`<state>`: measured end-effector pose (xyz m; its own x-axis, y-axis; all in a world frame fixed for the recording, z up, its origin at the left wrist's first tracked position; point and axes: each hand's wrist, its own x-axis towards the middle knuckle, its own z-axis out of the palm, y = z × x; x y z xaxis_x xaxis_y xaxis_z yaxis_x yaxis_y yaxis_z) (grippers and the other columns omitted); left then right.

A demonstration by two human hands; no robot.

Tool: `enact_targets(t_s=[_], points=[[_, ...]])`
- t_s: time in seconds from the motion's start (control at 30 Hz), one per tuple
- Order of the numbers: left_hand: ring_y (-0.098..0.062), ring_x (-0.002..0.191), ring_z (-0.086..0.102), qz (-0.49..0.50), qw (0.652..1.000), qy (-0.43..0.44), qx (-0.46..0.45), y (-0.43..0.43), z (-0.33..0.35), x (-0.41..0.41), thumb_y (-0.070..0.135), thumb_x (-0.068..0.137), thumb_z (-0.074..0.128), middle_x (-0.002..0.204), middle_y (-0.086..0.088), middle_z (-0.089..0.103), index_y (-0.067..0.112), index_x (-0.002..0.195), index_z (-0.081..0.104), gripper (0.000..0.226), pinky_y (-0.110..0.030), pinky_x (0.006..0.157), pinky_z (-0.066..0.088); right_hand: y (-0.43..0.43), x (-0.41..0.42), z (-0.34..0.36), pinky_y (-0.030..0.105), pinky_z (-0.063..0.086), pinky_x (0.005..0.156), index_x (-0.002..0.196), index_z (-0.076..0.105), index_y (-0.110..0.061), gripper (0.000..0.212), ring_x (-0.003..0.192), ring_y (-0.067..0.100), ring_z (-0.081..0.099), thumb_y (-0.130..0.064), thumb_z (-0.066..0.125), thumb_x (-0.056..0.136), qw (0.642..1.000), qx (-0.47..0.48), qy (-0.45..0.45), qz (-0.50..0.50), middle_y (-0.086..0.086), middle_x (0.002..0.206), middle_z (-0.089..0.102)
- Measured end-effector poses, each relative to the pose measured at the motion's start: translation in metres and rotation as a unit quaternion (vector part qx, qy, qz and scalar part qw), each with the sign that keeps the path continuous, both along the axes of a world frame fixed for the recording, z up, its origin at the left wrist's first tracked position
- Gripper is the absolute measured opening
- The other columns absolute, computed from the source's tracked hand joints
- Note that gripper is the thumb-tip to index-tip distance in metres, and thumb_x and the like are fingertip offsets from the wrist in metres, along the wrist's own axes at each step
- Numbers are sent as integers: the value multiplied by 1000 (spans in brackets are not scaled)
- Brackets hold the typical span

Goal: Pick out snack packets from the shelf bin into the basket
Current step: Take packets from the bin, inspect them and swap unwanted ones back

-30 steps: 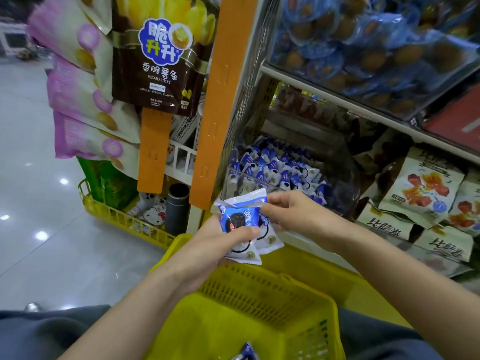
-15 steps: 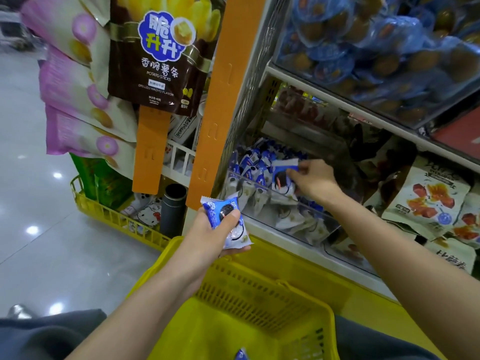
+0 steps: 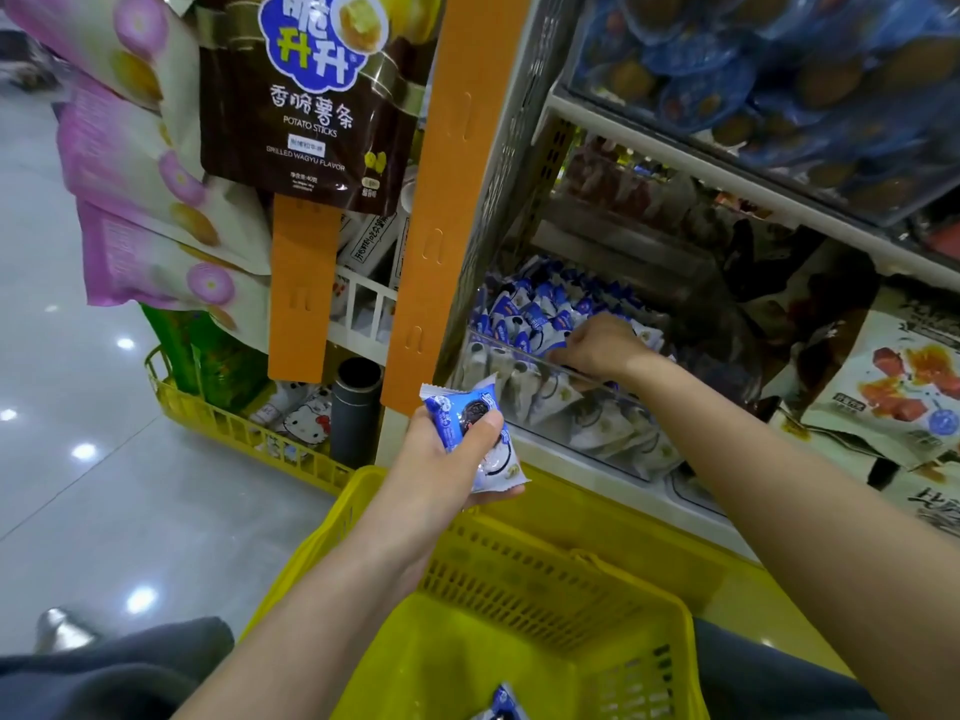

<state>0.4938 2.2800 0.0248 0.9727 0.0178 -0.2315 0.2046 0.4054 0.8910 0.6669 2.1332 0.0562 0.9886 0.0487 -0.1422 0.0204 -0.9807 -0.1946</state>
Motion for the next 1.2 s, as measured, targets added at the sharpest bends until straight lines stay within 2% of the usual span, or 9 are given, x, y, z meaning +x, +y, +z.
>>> enact_targets(t_s=[0.13,0.23,0.3,0.43,0.53,0.7,0.93,1.1,1.2], points=[[-25,87,69,-8,1000,3,7,-2,0,1,22,91,55,112,-17,63,12,127,44,39,-31,66,59,5,4,1,26,37,53,61,42,-14,40,55,17,44,-40,60,86,999,-29,29,5,5,60,44],[-24,87,69,-11,1000,4,9,-3,-1,0,23,91,54,112,-16,63,15,127,44,38,-30,66,59,-2,0,7,35,50,74,69,49,-12,36,72,26,59,-42,57,88,990,116,79,-22,13,74,56],[-24,86,70,-12,1000,9,14,-4,-2,0,23,91,55,111,-16,63,14,126,44,38,-32,67,59,-8,-8,11,36,51,76,82,60,-6,37,79,27,62,-42,54,90,984,160,76,-31,13,81,59],[-15,79,70,-19,999,6,38,-5,-7,0,23,89,57,102,-9,69,16,115,53,27,-27,66,59,-15,-40,9,15,42,71,111,60,-15,26,86,12,58,-32,51,93,975,198,-99,11,-2,98,62],[1,63,65,-29,995,-5,98,-7,-15,-1,26,87,60,82,5,72,16,105,59,20,-9,50,46,-16,-85,4,6,44,68,102,58,-25,12,83,0,58,-23,52,93,918,309,-230,96,-11,90,62],[-8,76,68,-48,989,-9,137,-16,-30,-3,19,83,65,91,-5,72,13,101,62,19,-13,59,49,-13,-141,-27,14,48,66,91,64,-27,12,73,-4,58,-33,54,90,916,379,-50,124,-14,81,65],[-9,72,61,-82,978,-19,188,-27,-47,-11,-2,78,67,84,-6,62,11,93,55,23,-15,61,50,-18,-154,-64,16,47,55,74,63,-19,15,60,3,54,-10,62,86,855,511,88,9,0,71,62],[-12,78,62,-70,979,-6,191,-30,-56,-14,11,86,62,90,-9,64,9,94,57,10,-17,60,51,-18,-162,-84,15,47,48,79,62,-13,9,58,3,56,-16,61,87,847,518,111,-48,8,78,62],[-7,65,64,-57,983,21,172,-30,-61,-16,22,89,55,72,-2,64,13,76,57,17,-19,55,49,-20,-164,-89,37,52,62,77,65,-15,11,67,12,58,-22,64,86,885,460,69,-9,7,76,66]])
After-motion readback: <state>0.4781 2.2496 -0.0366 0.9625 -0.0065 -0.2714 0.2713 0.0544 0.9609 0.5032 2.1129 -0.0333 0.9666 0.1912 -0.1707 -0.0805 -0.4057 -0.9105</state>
